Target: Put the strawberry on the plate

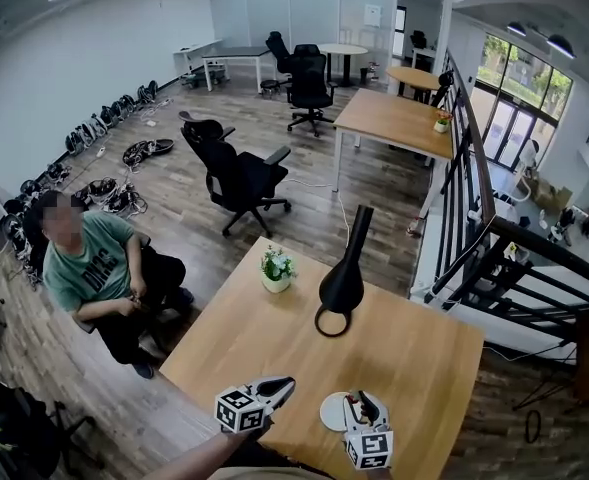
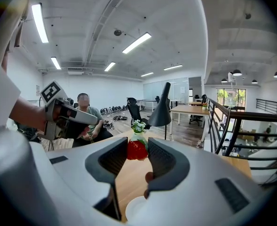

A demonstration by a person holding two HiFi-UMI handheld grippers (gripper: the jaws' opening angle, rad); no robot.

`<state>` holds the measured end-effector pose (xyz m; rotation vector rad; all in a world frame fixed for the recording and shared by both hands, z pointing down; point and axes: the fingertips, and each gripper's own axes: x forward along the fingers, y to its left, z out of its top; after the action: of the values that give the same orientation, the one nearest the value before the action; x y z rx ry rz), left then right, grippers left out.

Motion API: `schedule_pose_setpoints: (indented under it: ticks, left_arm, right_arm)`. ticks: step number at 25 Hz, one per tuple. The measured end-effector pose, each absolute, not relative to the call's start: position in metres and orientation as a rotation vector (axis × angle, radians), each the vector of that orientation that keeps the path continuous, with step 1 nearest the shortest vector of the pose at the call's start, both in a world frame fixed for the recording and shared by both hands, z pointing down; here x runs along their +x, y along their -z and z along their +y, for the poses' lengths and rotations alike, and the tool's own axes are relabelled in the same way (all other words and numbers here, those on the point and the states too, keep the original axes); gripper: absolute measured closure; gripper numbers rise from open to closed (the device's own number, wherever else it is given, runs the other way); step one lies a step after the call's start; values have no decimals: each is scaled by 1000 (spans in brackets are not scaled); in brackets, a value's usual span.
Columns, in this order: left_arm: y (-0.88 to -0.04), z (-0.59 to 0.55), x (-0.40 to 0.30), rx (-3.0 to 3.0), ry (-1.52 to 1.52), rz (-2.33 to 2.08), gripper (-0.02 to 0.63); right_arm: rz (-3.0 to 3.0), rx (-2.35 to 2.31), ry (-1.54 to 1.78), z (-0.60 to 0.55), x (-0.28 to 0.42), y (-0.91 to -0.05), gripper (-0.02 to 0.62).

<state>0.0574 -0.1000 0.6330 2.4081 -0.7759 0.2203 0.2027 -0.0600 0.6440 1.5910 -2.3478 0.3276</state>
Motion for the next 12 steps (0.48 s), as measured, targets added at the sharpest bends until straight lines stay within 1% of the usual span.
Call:
schedule_pose_setpoints:
  ticks: [12]
  left_arm:
    - [-635, -106, 54, 2388, -173, -782, 600]
  right_arm:
    - [-2337, 1525, -298, -72, 190, -642, 456]
